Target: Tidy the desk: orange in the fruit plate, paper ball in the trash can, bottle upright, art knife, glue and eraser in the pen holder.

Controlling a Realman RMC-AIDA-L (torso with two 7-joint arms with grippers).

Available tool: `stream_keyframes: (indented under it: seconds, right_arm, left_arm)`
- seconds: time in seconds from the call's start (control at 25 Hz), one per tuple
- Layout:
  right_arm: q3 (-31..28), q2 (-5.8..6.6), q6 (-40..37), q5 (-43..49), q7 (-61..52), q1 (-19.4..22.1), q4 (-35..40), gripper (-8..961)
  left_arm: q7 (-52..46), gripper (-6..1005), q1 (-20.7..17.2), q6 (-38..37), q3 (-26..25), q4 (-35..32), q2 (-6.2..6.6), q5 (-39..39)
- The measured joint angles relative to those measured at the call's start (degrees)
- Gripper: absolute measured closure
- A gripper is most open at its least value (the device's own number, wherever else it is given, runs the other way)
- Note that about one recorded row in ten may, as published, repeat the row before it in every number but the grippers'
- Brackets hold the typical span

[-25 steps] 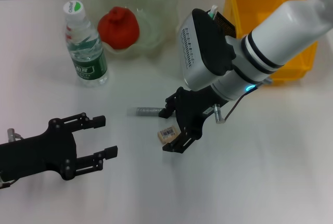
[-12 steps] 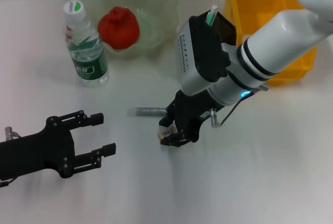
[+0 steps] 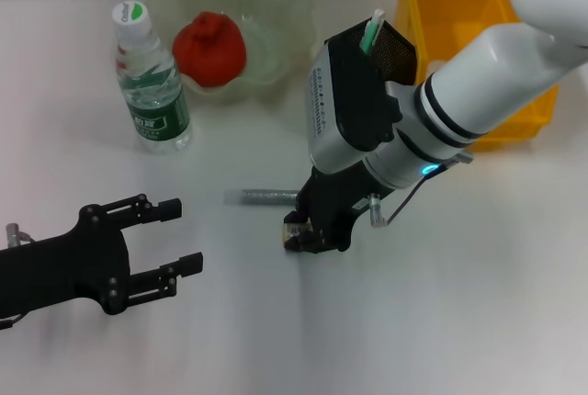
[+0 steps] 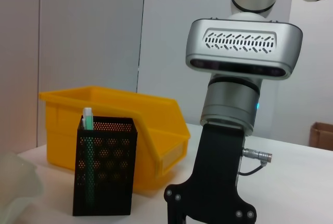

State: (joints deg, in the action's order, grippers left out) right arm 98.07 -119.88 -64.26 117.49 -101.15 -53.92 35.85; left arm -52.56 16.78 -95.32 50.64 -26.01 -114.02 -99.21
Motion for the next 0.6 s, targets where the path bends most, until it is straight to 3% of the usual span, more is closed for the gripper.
stream_keyframes:
  seconds: [0.2, 0.28, 0.6]
  right_arm:
    - [-1.0, 0.37, -1.9, -0.9, -2.0, 2.6, 5.6, 640]
    - [-3.3, 0.57, -4.3, -1.0, -2.9, 4.1, 8.9, 702]
    - [-27.9, 0.64, -18.4, -1.9, -2.9, 9.3, 14.2, 687]
  left_arm:
    - [0.0, 290, 0.0, -0.8, -0.6, 0.0, 0.16, -0.1]
    - [0.0, 290, 0.0, -1.3, -0.9, 0.0, 0.24, -0.1]
    - [-0.1, 290, -0.3, -3.4, -2.9, 0.0, 0.13, 0.0]
